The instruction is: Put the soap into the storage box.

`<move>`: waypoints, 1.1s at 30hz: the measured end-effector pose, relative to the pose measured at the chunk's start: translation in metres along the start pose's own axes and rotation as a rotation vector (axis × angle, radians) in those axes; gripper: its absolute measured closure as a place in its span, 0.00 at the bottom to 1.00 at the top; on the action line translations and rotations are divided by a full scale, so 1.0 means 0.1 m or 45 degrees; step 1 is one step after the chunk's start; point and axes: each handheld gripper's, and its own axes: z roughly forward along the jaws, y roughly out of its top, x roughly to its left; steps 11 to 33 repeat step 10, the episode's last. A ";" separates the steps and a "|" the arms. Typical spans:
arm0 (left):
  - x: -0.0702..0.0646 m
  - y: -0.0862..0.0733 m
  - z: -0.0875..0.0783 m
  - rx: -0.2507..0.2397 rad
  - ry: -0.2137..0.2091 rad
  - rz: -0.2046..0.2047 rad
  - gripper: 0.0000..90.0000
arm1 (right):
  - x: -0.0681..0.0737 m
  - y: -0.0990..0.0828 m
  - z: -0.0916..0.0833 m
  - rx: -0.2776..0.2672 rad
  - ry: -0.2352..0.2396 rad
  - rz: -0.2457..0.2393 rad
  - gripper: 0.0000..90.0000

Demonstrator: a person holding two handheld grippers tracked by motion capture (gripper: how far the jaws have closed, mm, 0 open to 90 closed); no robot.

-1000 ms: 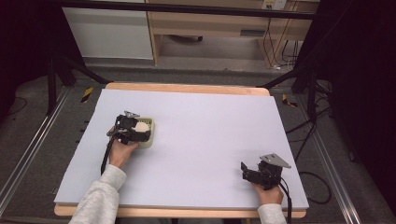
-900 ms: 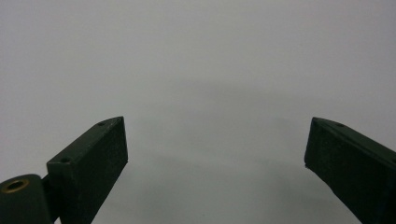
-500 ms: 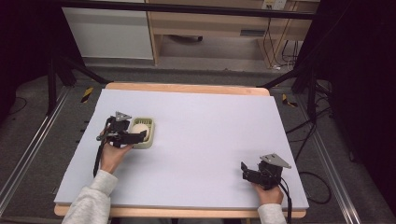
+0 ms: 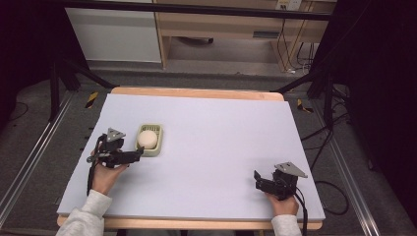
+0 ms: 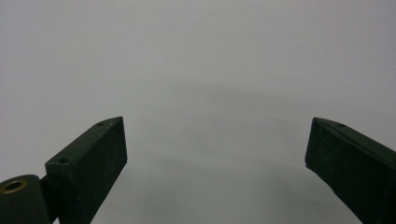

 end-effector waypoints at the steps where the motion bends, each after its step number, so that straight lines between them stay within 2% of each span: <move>1: 0.01 -0.04 -0.04 -0.006 0.008 0.003 0.19 | 0.00 0.00 0.00 -0.001 0.000 0.002 0.07; 6: 0.07 -0.21 -0.14 -0.016 0.002 -0.033 0.19 | 0.00 0.00 0.00 -0.004 -0.003 0.000 0.07; 10: 0.14 -0.36 -0.19 -0.006 0.023 -0.069 0.18 | 0.00 0.00 -0.01 -0.006 0.002 0.003 0.07; 33: 0.14 -0.36 -0.19 -0.006 0.023 -0.069 0.18 | 0.00 0.00 -0.01 -0.006 0.002 0.003 0.07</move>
